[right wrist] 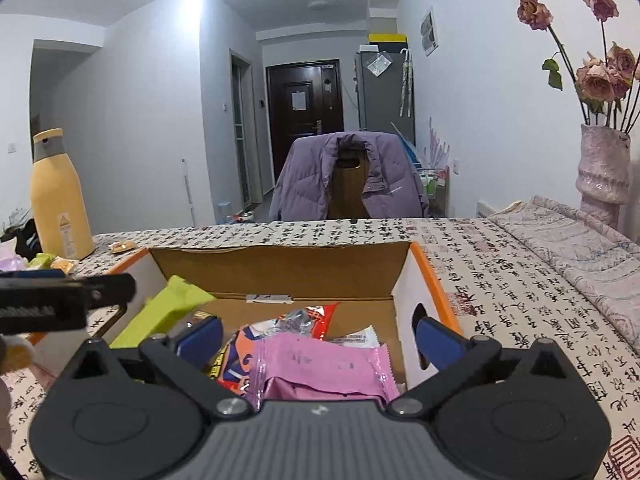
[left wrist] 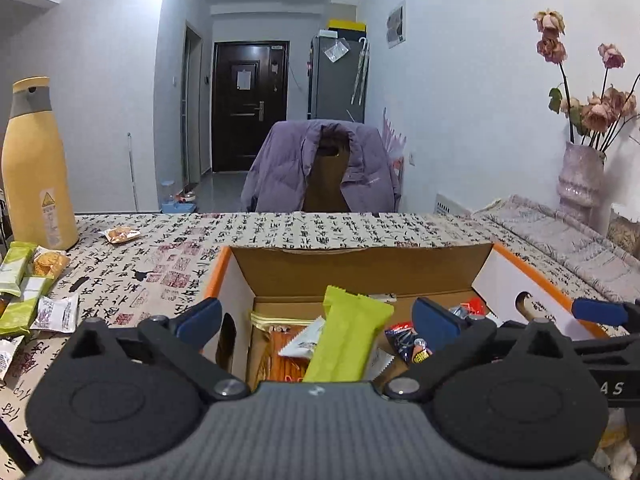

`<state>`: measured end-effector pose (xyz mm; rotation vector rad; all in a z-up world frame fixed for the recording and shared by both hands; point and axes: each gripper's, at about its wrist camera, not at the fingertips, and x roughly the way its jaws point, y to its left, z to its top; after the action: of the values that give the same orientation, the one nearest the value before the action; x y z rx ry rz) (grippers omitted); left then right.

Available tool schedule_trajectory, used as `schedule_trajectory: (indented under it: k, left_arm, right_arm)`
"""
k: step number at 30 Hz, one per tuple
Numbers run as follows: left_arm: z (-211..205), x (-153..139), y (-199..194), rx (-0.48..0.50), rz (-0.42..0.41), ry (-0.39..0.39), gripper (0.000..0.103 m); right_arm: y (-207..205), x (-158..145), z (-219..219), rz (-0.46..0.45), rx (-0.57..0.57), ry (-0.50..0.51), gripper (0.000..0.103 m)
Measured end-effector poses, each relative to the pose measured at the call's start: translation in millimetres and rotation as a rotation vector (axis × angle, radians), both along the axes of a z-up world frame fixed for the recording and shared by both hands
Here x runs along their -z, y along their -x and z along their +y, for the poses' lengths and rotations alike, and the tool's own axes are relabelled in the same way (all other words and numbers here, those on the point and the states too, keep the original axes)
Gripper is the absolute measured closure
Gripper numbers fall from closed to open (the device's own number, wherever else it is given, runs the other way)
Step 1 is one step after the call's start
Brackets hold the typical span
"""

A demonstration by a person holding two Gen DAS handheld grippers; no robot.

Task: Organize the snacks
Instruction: 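Withdraw both tools from the box back toward the snack pile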

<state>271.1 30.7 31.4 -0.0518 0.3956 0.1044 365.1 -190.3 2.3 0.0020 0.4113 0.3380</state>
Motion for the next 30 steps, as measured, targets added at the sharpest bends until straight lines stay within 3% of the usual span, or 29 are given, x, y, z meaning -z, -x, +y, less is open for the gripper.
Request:
schedule_trajectory:
  k: [16, 23, 30]
  left_arm:
    - [-5, -21, 12, -0.012, -0.043, -0.001, 0.0]
    - [0, -34, 35, -0.002, -0.029, 0.02, 0.0]
    - [-3, -36, 73, 0.007, -0.027, 0.006, 0.0]
  right_arm:
    - [9, -14, 0, -0.024, -0.001, 0.006, 0.0]
    - [38, -34, -2, -0.055, -0.016, 0.026, 0.0]
    - [72, -35, -8, -0.045, -0.009, 0.035, 0.0]
